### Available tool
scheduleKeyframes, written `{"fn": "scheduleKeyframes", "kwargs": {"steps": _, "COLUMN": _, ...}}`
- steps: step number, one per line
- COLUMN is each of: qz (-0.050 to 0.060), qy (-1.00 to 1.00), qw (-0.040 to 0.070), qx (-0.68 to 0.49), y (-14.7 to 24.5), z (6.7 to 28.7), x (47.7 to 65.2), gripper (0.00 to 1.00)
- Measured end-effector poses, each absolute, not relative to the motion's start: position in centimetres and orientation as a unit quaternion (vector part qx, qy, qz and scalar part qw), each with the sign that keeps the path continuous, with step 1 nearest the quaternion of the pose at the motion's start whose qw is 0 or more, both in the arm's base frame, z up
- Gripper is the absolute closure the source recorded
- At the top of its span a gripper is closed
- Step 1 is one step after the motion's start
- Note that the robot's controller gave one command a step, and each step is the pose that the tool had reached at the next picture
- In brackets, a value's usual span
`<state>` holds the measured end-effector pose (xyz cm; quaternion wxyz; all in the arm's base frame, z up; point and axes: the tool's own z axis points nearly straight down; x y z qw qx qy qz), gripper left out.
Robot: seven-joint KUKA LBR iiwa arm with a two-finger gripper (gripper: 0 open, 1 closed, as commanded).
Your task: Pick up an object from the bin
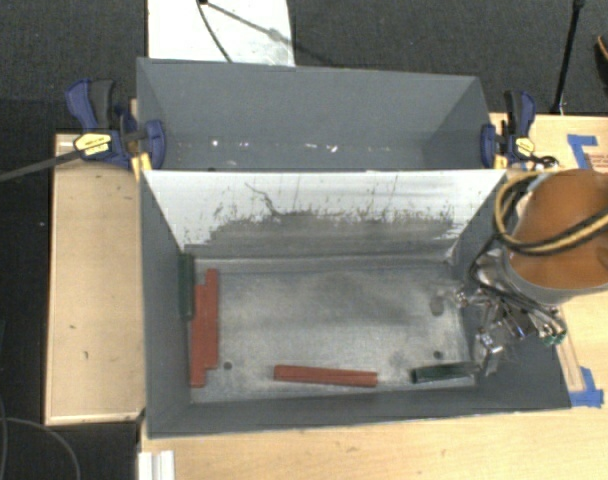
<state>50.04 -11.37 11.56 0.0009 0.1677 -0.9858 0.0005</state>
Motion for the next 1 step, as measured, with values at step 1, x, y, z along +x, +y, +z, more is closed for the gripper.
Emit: {"fn": "scheduleKeyframes", "kwargs": {"steps": 1, "qz": 0.0, "qy": -0.984, "qw": 0.001, "qx": 0.176, "y": -12.99, "z": 13.29, "x": 47.94, "gripper": 0.0}}
